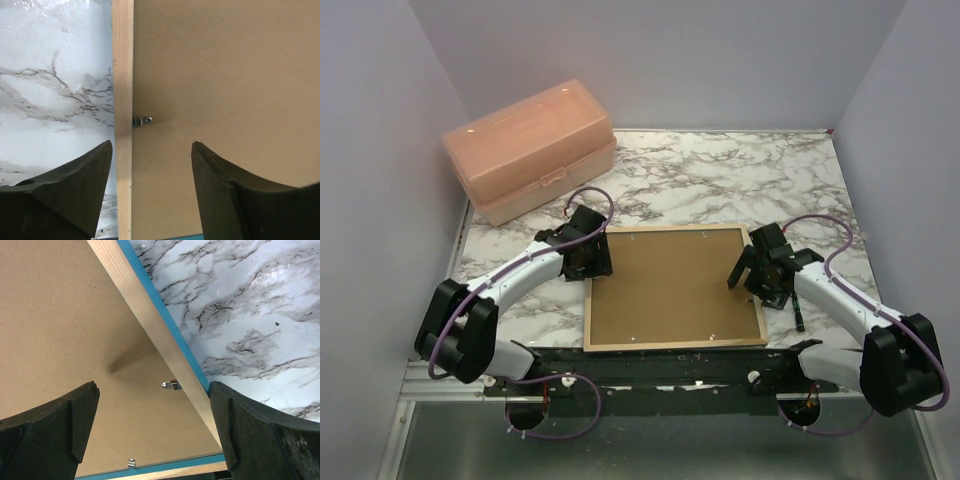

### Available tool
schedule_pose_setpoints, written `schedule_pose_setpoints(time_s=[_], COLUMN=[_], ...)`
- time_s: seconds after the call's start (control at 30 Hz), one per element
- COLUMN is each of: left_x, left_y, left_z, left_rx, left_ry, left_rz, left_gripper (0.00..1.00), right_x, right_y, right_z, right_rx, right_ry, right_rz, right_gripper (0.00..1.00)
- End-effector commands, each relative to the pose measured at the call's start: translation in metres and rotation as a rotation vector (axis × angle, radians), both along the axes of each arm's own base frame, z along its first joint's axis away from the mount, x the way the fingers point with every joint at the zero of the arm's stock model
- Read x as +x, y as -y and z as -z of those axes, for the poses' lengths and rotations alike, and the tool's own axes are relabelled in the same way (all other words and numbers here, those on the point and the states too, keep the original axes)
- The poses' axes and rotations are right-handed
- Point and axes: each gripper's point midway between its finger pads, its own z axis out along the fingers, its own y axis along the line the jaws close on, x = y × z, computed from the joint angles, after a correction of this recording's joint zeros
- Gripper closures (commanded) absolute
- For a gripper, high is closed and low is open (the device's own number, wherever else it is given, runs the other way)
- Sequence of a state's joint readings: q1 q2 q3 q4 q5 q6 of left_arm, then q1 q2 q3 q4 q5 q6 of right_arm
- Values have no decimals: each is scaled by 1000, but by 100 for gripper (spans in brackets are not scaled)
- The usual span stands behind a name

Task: Put the photo into the frame
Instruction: Install the photo frame at the center of the board, then move the photo frame to the center of the board.

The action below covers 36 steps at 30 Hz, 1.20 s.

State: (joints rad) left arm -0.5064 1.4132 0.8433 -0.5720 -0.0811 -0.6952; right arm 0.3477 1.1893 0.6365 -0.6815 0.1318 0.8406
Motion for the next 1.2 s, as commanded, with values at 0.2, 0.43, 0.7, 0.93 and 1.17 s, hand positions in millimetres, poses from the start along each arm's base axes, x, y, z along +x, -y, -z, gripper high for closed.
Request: schedule_pose_setpoints(time_s=[0.2,0.43,0.7,0.93,1.17], left_x=[-54,-78,-49,-5,23], left_y=[-2,-2,28,24,3], left_z=[10,27,7,-11,-11], left_rx=[-111,-169,-282,-298,-257], left_ry=[-73,-128,-123,-76,-69], left_rz=[0,-19,32,19,-29], left_gripper=[30,30,32,34,33], right_x=[-8,-11,-1,21,48], right_y=[-13,-22,-43,-63,-85], right_z=[-2,2,1,4,1], right_rx=[77,126,207,266,311], right_ry=[-11,-11,-23,-35,-32], right_rz=[2,-36,-85,-131,-187], right_gripper=[0,0,0,1,0])
